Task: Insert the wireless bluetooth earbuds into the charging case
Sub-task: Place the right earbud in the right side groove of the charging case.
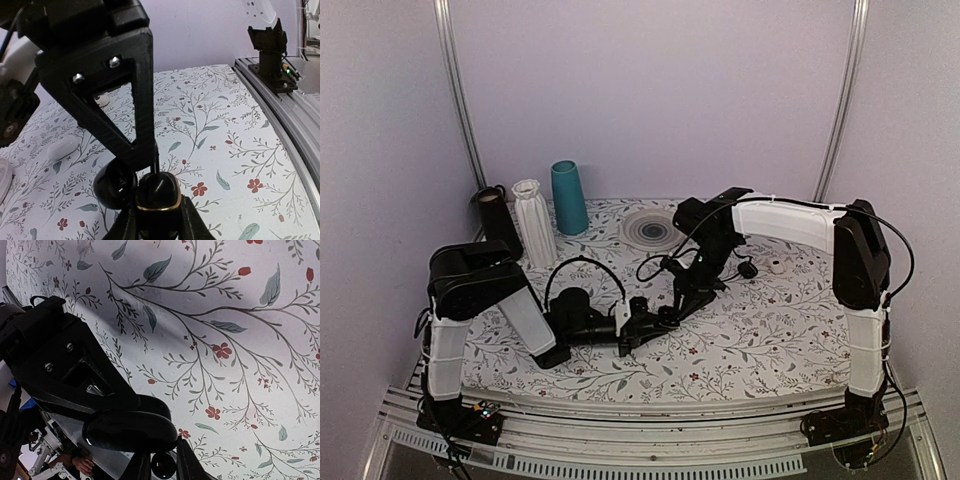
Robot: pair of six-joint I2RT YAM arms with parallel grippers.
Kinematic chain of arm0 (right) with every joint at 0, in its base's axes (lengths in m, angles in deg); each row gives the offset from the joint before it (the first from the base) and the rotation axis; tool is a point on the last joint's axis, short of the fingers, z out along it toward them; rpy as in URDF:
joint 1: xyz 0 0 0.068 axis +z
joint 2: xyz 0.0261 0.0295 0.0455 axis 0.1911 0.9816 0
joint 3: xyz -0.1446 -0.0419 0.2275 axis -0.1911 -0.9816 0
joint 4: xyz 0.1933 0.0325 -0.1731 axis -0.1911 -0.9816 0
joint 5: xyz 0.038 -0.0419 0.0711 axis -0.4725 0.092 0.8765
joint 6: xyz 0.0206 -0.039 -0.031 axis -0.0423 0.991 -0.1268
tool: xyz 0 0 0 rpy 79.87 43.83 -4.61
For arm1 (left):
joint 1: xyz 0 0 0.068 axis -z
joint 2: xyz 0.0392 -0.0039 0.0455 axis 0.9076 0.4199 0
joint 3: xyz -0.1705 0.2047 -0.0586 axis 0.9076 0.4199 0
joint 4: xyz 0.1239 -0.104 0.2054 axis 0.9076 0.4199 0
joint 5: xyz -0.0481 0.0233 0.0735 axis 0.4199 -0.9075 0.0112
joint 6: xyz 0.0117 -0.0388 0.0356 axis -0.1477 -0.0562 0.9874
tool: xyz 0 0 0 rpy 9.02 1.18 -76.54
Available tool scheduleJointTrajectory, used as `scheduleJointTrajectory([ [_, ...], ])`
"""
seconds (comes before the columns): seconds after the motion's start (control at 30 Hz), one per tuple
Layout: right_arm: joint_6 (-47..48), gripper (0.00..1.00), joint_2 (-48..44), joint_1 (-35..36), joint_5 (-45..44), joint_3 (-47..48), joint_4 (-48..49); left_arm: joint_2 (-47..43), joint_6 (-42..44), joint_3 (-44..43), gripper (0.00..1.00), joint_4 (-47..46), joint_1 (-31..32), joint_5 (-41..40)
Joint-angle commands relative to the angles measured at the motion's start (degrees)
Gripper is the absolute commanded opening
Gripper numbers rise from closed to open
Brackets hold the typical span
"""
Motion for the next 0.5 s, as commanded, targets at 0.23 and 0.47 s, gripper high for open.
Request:
scheduleJointTrajectory([
  [0.23,-3.1,0.25,-0.6,0.4,-2.4,1.0,6.9,1.2,-2.6,-3.8,0.00,-6.2,1.0,2.3],
  [0.47,-4.7,0.25,-1.4,0.5,-3.3,0.5,7.7,1.9,-3.7,-4.4,0.00,-6.9,1.0,2.4],
])
